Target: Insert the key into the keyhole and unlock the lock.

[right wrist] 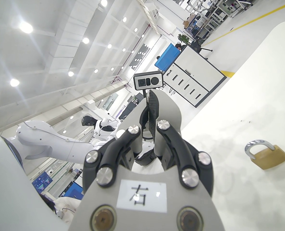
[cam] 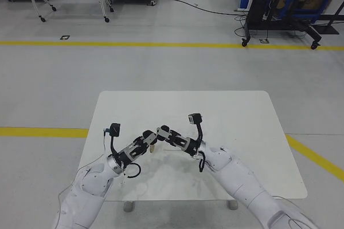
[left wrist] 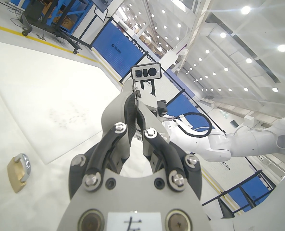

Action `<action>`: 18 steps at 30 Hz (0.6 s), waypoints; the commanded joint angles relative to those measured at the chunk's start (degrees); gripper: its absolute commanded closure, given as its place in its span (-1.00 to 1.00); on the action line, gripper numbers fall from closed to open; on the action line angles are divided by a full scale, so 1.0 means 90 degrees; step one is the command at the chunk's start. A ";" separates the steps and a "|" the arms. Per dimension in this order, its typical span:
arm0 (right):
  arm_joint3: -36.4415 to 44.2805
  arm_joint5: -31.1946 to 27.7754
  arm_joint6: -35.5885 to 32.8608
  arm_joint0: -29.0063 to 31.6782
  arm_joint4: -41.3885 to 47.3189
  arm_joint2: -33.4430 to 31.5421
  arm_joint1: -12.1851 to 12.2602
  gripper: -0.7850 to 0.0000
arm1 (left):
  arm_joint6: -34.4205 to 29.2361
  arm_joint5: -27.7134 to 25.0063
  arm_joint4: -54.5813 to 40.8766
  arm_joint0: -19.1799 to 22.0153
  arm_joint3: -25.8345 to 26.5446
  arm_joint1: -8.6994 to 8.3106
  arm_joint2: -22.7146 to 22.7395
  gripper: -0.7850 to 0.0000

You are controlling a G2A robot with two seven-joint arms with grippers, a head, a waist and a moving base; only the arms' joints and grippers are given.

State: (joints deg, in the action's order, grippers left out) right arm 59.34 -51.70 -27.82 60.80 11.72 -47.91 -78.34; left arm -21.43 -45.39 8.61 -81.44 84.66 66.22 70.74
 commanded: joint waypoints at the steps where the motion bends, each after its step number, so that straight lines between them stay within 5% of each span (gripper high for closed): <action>1: 0.0010 0.0004 -0.0009 0.0010 -0.0005 -0.0015 0.0000 1.00 | 0.0062 0.0003 0.0104 -0.0003 0.0008 -0.0002 0.0017 1.00; 18: 0.0051 0.0029 -0.0074 0.0062 -0.0052 -0.0085 -0.0020 1.00 | -0.0171 0.0087 -0.0739 0.0010 -0.0125 -0.0016 -0.0037 1.00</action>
State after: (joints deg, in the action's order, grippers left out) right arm 59.80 -51.45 -28.51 61.34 11.28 -48.65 -78.50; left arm -22.59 -44.65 2.27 -81.43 83.64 66.11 70.37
